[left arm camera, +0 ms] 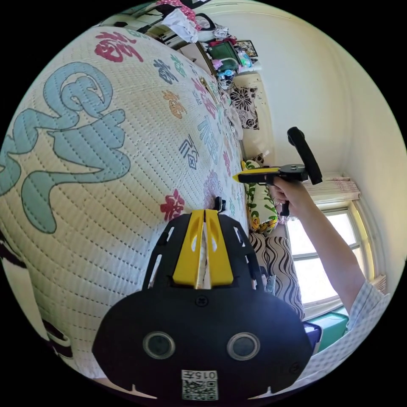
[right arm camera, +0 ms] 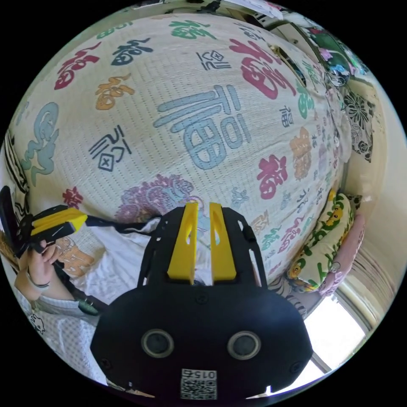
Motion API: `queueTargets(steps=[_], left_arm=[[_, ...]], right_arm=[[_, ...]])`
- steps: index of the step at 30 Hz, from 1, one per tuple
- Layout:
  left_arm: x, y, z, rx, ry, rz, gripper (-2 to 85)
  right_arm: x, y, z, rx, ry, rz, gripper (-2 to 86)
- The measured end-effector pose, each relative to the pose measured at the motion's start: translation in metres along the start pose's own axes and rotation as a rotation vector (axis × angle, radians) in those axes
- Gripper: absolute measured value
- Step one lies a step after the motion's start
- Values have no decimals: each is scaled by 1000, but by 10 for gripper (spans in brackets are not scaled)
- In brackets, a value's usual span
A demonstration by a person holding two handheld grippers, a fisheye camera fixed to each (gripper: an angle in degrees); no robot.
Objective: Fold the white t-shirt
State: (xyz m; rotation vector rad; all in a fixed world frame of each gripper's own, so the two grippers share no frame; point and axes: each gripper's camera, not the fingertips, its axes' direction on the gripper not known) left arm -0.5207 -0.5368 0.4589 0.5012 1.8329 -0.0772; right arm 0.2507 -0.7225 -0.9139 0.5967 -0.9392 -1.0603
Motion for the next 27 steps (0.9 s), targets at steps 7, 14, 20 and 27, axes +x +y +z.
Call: queueTargets(steps=[7,14,20,27], left_arm=[[16,-2,-19,38,-78,101,-9],[15,1,-21,17,-33,85,-9],[21,5,-5,-40,-19,103,-6],[34,15,24,-139,-33,164,27]], right_arm=[[-10,22,5,-99,-283,-132,65],[10,54,37,-127,-510,55,44],[28,79,3,-11,-435,68,10],[35,109,-28,61,-354,80,5]])
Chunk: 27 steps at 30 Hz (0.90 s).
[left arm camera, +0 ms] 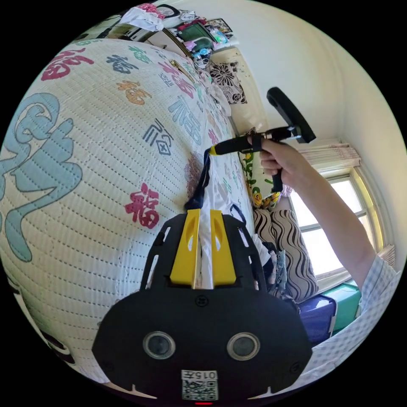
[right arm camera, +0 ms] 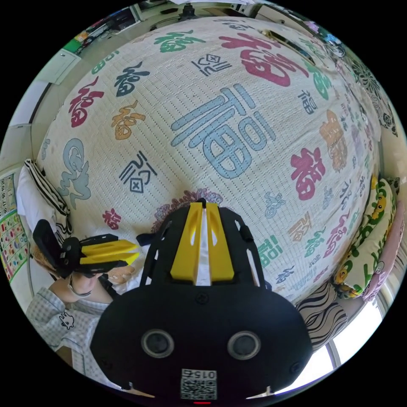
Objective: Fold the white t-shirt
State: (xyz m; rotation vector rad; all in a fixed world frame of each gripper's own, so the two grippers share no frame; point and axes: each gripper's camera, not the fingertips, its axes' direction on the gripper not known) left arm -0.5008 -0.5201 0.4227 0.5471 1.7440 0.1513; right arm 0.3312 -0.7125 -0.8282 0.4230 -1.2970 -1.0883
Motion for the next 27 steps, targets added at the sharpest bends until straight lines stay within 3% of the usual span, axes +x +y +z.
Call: queueTargets(steps=[12,15,21,27], left_arm=[[24,18,53,67,-187,43,-8],[36,24,59,113,-271,64,-8],[45,30,76,115,-176,36,15],[100,45,122,-174,-31,269,59]], right_arm=[[22,100,-54,125,163,-31,16],[43,137,-84,153,105,-33,34],[93,291,-116,235,-137,-33,46],[153,537,-78,233,-255,263,38]])
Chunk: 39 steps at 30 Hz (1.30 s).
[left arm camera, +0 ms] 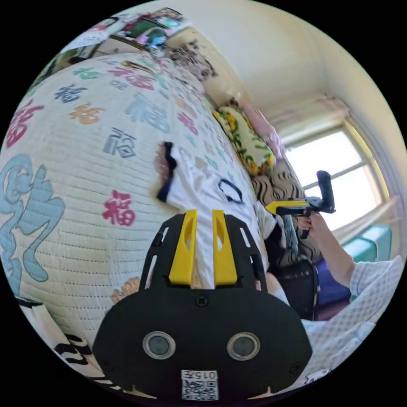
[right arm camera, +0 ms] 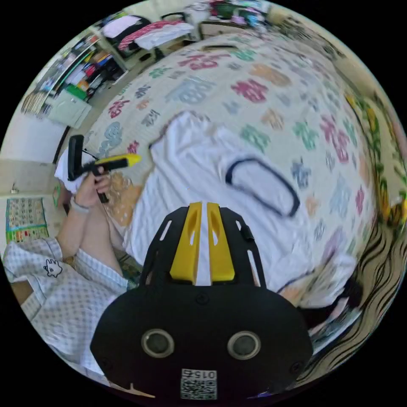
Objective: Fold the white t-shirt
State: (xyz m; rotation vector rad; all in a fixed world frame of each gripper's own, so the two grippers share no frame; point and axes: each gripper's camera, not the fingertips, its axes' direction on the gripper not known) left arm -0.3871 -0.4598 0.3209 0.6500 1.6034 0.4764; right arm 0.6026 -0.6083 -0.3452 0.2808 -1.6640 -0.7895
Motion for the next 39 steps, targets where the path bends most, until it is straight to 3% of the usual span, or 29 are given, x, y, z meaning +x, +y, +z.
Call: queueTargets(steps=[4,11,16,20,26,33,39], left_arm=[[56,6,41,-292,38,158,58],[122,74,111,-626,-258,211,71],[144,82,168,-728,-426,197,84],[148,77,224,-822,-444,134,54],[173,73,243,-830,-528,201,6],[174,61,268,-954,-586,183,56],[187,11,254,-868,-644,205,65]], right_arm=[[65,170,6,-91,20,277,59],[148,342,19,-86,-279,596,83],[178,360,15,-113,-342,581,96],[197,374,-10,-181,-235,500,49],[227,431,-60,-116,-310,482,1],[267,480,-97,-89,-382,499,15],[329,480,-176,54,-272,533,48]])
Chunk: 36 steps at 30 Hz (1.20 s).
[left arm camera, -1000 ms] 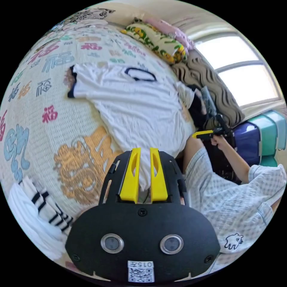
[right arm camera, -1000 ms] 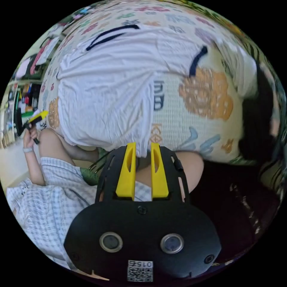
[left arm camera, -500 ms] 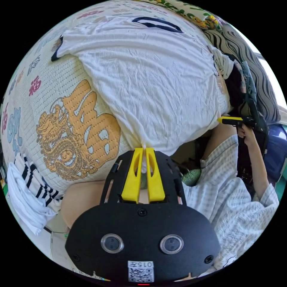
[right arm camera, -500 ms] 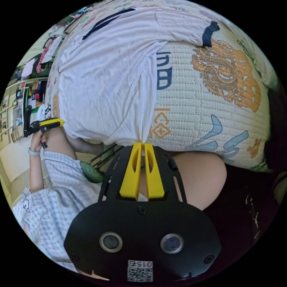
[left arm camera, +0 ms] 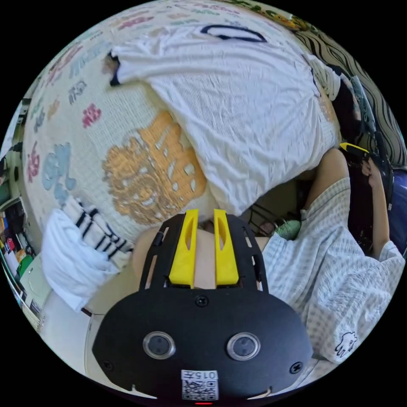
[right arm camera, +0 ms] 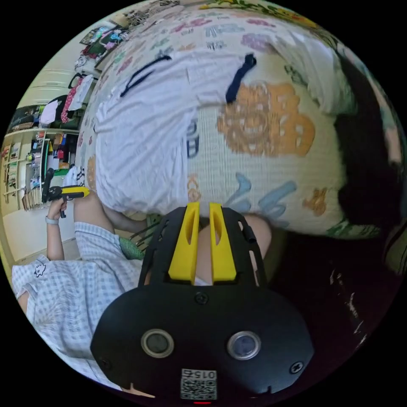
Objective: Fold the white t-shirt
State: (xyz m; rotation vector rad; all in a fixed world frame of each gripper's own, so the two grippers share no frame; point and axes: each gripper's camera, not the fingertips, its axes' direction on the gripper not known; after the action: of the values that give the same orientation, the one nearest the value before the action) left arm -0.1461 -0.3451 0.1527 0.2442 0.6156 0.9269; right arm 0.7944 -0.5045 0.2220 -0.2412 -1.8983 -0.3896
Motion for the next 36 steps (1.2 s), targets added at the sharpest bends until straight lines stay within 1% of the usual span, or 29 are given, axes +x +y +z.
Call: queueTargets(steps=[3,5,7,10,12,14,16,17,19,22,25,29,33,34,35,36], left_arm=[[-5,-36,-49,153,-7,29,68],[-9,-77,-84,293,5,34,71],[-14,-114,-100,370,23,19,71],[-20,-177,-109,450,116,-9,68],[-24,-213,-105,450,154,-31,69],[-29,-250,-95,418,182,-72,72],[-32,-269,-86,392,174,-75,69],[-34,-277,-81,372,143,-66,56],[-37,-280,-81,390,89,-41,32],[-51,-274,-89,444,130,2,3],[-68,-265,-102,515,183,16,-5],[-86,-262,-127,596,239,37,-7],[-102,-275,-140,568,270,66,-7],[-110,-281,-140,525,325,80,-7],[-120,-283,-141,519,377,77,-8],[-125,-282,-143,537,377,65,-8]], right_arm=[[-8,-52,-45,107,-18,-67,52],[-23,-109,-68,156,-37,-116,59],[-34,-153,-75,175,-31,-127,69],[-46,-220,-75,170,-75,-98,80],[-49,-252,-71,147,-85,-60,81],[-49,-283,-59,72,-37,-14,81],[-46,-297,-50,12,15,3,72],[-43,-301,-51,13,49,15,60],[-39,-305,-57,12,31,-13,41],[-34,-307,-72,3,18,-78,18],[-32,-308,-91,34,33,-121,9],[-32,-321,-123,132,1,-114,3],[-35,-342,-142,165,-6,-106,2],[-36,-347,-146,165,-2,-111,1],[-37,-350,-149,169,-5,-118,1],[-37,-350,-150,171,-11,-121,1]])
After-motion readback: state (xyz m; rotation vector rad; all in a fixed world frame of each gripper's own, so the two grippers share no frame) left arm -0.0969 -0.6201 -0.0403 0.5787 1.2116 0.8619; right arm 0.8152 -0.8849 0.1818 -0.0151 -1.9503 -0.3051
